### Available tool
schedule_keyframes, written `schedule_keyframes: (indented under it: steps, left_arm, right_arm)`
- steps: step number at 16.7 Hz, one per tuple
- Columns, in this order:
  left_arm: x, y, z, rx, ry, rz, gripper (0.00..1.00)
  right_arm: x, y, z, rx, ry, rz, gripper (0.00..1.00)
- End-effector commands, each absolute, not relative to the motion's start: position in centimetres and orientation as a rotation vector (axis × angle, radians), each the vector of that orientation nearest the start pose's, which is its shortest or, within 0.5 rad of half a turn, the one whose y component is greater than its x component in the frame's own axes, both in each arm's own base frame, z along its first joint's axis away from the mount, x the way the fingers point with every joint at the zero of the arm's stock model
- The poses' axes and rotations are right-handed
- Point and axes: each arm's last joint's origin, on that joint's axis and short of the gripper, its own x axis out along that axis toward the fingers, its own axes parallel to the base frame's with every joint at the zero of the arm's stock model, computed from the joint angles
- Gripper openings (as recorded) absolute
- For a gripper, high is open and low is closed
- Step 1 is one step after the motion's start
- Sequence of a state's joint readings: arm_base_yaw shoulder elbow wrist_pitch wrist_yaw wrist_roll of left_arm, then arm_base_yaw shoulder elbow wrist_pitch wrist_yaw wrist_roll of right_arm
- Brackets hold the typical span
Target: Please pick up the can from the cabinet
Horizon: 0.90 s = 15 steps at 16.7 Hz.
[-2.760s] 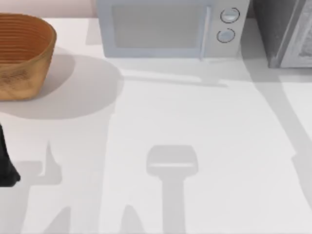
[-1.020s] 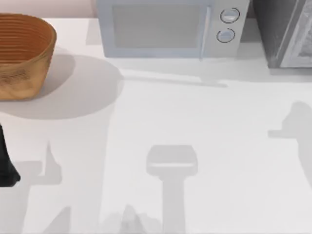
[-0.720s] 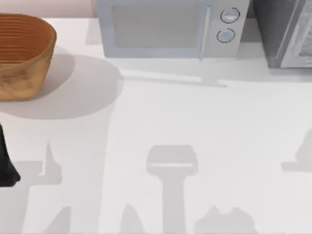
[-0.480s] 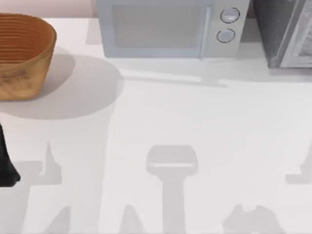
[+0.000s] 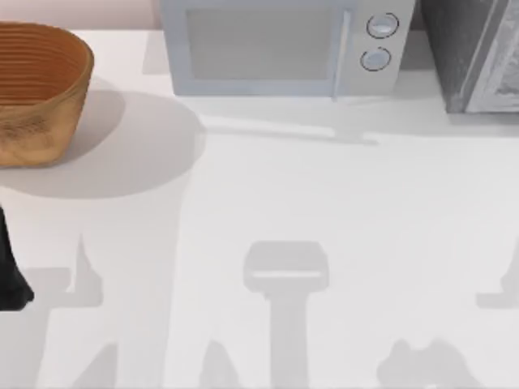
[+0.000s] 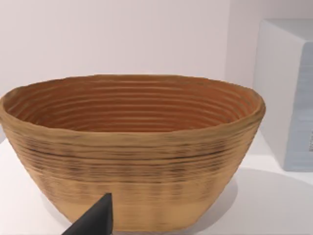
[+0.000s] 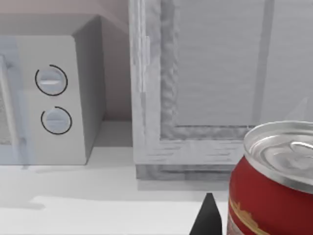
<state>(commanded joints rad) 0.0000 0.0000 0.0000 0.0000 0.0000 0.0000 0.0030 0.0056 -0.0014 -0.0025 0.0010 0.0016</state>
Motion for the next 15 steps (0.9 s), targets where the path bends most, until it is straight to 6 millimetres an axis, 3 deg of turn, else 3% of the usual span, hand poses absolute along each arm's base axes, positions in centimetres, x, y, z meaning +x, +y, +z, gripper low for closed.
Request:
schedule_keyframes:
  steps: [5,9,12,15]
  left_arm:
    - [10.6,-0.1,16.0,0.0,0.0,0.0,1.0]
    - [10.6,-0.1,16.0,0.0,0.0,0.0,1.0]
    - [10.6,-0.1,16.0,0.0,0.0,0.0,1.0]
    - [10.6,-0.1,16.0,0.0,0.0,0.0,1.0]
  right_arm:
    - [11.4,-0.7,17.8,-0.01,-0.024,0.058,0.0]
    - [13.7,-2.3,20.3,-0.036,-0.038,0.164,0.0]
    - [16.5,-4.9,21.2,-0.052,-0.027,0.266,0.0]
    - [19.4,-9.0,20.5,-0.053,-0.006,0.379,0.0]
